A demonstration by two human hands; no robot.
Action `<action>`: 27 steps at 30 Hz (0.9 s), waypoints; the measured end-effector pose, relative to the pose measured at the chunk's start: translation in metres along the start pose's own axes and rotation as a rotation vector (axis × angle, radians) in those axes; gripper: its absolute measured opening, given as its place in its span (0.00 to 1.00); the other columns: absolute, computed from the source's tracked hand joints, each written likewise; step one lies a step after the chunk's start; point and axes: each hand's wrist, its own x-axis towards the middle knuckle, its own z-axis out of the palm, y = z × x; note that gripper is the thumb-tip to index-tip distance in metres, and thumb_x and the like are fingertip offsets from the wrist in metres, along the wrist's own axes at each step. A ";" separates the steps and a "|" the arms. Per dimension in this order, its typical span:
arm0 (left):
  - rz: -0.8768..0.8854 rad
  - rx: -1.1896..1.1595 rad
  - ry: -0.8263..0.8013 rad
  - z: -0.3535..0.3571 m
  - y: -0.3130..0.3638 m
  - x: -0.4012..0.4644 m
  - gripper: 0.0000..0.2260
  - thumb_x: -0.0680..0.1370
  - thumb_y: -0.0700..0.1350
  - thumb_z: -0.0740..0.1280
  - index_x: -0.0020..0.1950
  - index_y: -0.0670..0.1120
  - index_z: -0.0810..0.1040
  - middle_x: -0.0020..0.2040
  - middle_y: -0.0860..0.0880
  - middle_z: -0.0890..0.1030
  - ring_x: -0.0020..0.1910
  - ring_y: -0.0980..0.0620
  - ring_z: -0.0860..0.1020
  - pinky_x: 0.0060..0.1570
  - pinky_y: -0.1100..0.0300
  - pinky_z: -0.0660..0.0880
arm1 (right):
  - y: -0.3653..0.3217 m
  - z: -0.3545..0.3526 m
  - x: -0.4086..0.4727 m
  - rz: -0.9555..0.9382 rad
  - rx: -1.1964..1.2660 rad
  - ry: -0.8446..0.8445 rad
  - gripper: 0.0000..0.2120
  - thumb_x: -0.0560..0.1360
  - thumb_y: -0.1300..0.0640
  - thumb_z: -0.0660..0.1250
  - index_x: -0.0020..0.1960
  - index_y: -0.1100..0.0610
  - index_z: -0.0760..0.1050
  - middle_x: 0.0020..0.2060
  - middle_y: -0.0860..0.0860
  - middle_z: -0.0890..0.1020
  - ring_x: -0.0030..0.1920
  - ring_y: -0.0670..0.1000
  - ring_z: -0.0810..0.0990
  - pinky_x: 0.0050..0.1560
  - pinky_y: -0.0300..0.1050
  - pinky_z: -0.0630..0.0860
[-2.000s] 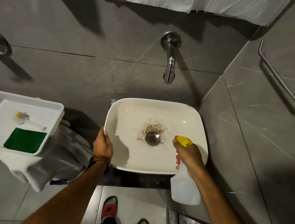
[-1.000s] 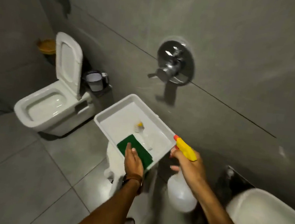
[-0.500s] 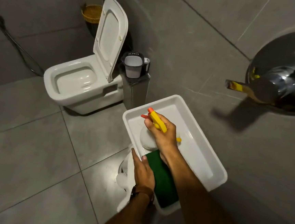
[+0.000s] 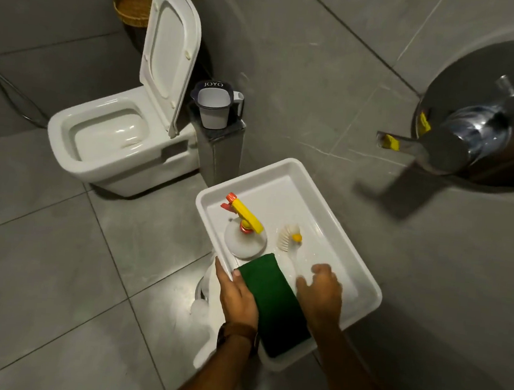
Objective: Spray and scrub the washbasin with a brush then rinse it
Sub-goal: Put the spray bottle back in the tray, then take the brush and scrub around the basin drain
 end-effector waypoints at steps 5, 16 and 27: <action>0.033 -0.019 -0.041 -0.006 0.003 -0.001 0.24 0.84 0.46 0.55 0.80 0.51 0.53 0.67 0.53 0.71 0.64 0.54 0.72 0.61 0.66 0.66 | 0.003 0.009 -0.004 -0.056 -0.215 -0.080 0.12 0.82 0.50 0.64 0.58 0.58 0.75 0.53 0.55 0.84 0.54 0.55 0.82 0.55 0.51 0.80; 0.249 0.079 -0.157 -0.008 0.034 -0.119 0.22 0.84 0.44 0.53 0.79 0.42 0.57 0.79 0.46 0.59 0.77 0.51 0.59 0.74 0.61 0.56 | 0.059 -0.134 -0.108 0.030 0.047 0.049 0.13 0.85 0.47 0.54 0.62 0.53 0.71 0.48 0.60 0.83 0.50 0.66 0.82 0.50 0.59 0.80; 0.511 0.280 -0.839 -0.003 0.006 -0.378 0.20 0.84 0.48 0.55 0.73 0.42 0.69 0.72 0.44 0.73 0.72 0.48 0.70 0.70 0.61 0.62 | 0.291 -0.276 -0.375 0.318 -0.094 0.344 0.15 0.85 0.47 0.53 0.60 0.49 0.77 0.51 0.52 0.87 0.53 0.60 0.84 0.52 0.54 0.80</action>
